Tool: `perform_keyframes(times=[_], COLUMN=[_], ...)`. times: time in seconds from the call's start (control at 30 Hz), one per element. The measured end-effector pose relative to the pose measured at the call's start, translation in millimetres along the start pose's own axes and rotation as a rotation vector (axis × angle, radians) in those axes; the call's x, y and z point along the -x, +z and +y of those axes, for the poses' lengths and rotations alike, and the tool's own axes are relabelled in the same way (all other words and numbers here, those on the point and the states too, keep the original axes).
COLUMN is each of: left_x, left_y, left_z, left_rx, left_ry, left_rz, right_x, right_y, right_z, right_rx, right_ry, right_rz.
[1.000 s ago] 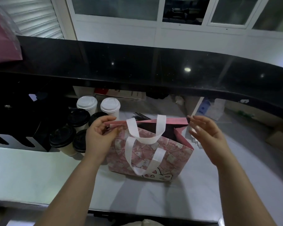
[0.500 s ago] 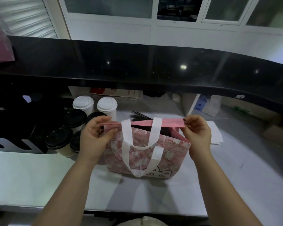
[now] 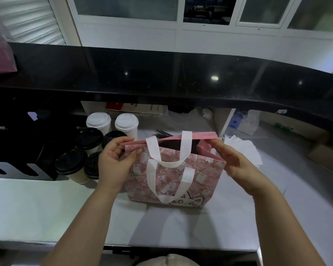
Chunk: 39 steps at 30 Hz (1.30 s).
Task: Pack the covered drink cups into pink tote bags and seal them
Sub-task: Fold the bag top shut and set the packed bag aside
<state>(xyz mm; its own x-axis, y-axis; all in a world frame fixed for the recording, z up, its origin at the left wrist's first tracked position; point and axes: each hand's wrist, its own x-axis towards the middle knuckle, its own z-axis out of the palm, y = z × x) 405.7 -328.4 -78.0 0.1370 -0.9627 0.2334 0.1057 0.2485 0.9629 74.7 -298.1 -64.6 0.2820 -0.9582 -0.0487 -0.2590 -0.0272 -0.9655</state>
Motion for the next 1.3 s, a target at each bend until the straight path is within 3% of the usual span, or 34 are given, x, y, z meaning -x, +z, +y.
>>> perform_keyframes(times=[0.07,0.2,0.53,0.8,1.3], left_x=[0.3,-0.4,-0.4,-0.8,-3.4], left_y=[0.7,-1.8,-4.3,-8.6,-30.0], left_z=[0.4,0.0,-3.3,-4.1,-0.6], left_rx=[0.012,0.03,0.027,-0.024,-0.035], left_ry=[0.001,0.007,-0.003,0.023,-0.003], left_rz=[0.001,0.002,0.001,-0.016,-0.158], right_x=[0.2,-3.0,-15.3,-19.5,-19.5], right_y=[3.8,17.5,59.0,63.0,47.7], right_z=[-0.9,-0.4,-0.7,-4.9,-1.4], right_rx=[-0.075,-0.237,-0.416,-0.269,-0.256], right_ry=[0.0,-0.117,-0.148,-0.209,-0.179], right_rz=[0.016,0.251,0.683,0.802,0.707])
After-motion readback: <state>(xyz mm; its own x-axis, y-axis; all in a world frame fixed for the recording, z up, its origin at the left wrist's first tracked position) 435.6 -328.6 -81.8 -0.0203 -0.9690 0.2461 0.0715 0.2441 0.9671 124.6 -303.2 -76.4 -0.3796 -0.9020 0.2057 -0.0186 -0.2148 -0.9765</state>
